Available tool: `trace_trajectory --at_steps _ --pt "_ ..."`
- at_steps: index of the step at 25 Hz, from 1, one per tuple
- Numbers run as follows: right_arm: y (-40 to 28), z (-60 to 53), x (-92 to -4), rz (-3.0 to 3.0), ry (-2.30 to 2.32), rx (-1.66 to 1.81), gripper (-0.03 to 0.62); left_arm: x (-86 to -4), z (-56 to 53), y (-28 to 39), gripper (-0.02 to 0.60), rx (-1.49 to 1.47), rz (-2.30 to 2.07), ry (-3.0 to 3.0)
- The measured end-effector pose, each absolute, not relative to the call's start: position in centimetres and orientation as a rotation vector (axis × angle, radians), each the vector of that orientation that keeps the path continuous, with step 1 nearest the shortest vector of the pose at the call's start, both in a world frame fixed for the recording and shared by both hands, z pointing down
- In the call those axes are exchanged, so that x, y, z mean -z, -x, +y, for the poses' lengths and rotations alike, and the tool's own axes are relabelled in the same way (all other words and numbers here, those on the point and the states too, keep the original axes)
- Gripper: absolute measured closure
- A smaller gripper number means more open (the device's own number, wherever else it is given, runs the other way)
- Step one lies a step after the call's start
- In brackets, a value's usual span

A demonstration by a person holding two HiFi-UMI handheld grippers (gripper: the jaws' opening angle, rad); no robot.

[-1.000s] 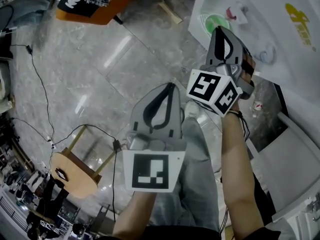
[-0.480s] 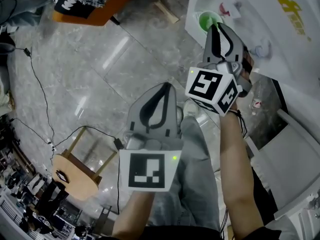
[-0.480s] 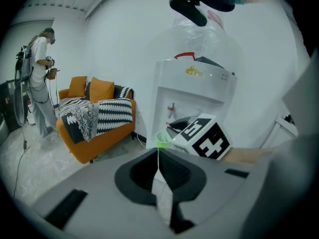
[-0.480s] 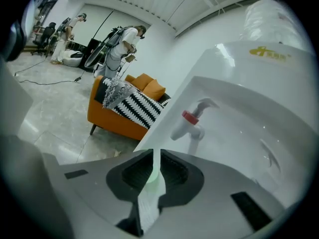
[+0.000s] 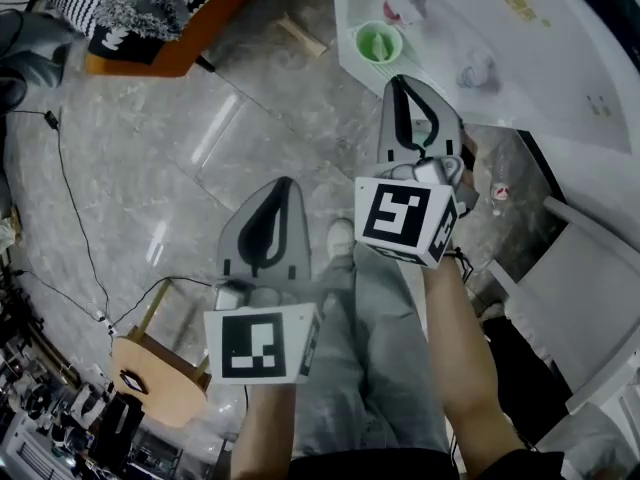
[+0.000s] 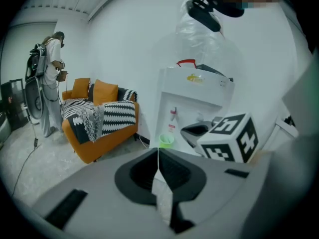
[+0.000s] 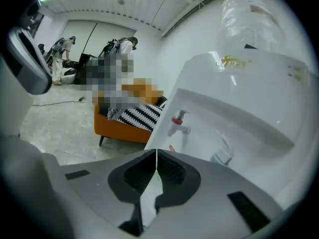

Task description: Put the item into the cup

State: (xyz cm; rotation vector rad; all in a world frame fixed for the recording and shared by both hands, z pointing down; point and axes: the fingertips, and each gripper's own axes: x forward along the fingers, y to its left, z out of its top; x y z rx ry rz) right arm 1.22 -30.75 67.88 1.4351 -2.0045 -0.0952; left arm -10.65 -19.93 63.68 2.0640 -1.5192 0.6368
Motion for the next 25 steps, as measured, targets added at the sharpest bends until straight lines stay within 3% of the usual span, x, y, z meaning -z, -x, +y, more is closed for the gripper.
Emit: trace_trajectory --at_steps 9,25 --pt "-1.0 -24.4 -64.1 -2.068 -1.412 -0.043 0.583 -60.4 -17.4 13.8 0.568 -0.647 -1.578 -2.094" --pt "-0.8 -18.3 -47.3 -2.206 -1.512 -0.138 0.583 -45.5 -14.8 9.8 0.568 -0.462 -1.524 -2.301"
